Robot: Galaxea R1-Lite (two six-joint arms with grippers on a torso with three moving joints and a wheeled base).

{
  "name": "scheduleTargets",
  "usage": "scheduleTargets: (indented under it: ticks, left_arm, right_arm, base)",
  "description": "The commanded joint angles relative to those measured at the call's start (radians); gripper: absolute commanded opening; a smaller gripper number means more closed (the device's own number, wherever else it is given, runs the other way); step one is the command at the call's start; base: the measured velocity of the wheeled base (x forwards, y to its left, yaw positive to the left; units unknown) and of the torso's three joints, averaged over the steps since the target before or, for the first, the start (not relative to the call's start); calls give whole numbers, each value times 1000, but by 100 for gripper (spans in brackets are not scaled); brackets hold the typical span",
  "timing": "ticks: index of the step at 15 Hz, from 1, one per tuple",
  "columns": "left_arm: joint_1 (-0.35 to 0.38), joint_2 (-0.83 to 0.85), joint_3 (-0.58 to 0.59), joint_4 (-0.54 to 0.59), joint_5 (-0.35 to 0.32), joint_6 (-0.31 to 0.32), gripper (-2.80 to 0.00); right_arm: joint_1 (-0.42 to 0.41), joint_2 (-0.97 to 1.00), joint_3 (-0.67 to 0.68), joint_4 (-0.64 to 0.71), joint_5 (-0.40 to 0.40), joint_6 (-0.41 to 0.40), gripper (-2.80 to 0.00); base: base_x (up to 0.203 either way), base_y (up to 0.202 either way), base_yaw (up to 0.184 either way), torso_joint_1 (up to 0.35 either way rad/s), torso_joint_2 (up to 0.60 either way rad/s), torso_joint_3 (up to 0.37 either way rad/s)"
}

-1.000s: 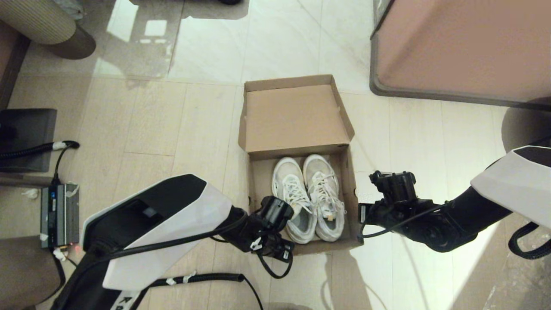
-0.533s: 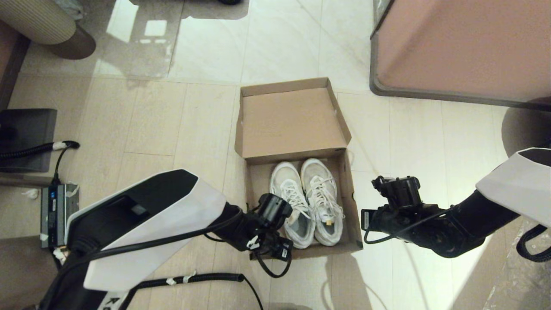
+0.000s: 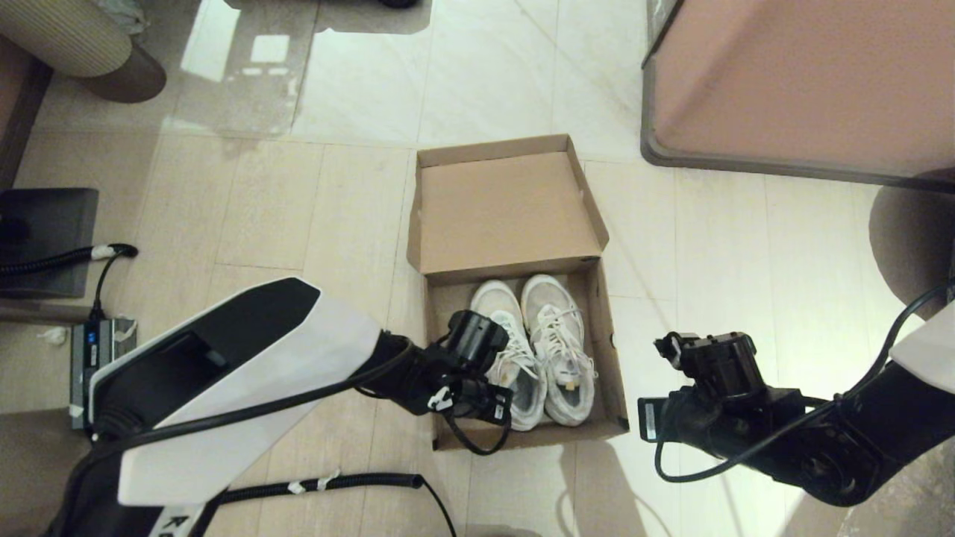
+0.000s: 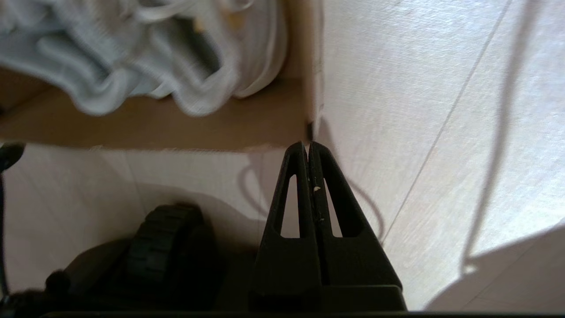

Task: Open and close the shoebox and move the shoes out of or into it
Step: Close the shoe box

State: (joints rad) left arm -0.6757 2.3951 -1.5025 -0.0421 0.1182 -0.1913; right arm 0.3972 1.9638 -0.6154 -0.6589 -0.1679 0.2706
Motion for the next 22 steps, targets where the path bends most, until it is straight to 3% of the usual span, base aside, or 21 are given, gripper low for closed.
scheduleTargets:
  ticks: [1, 7, 10, 19, 22]
  left_arm:
    - [5, -22, -31, -1, 7, -6, -280]
    - [19, -74, -84, 46, 14, -47, -280]
    - [29, -88, -99, 45, 14, -100, -280]
    - [57, -106, -102, 45, 15, -99, -280]
    - [67, -113, -96, 45, 15, -100, -280]
  right_arm:
    - [35, 8, 32, -45, -2, 1, -280]
    - [109, 54, 26, -102, -4, 1, -280]
    - [138, 59, 29, -102, -9, -1, -280]
    - [134, 127, 14, -105, -16, -1, -280]
    - [128, 155, 18, -170, -18, -2, -280]
  base:
    - [0, 0, 0, 0, 0, 0]
    - [0, 0, 0, 0, 0, 0]
    - [0, 0, 0, 0, 0, 0]
    - [0, 0, 0, 0, 0, 0]
    - [0, 0, 0, 0, 0, 0]
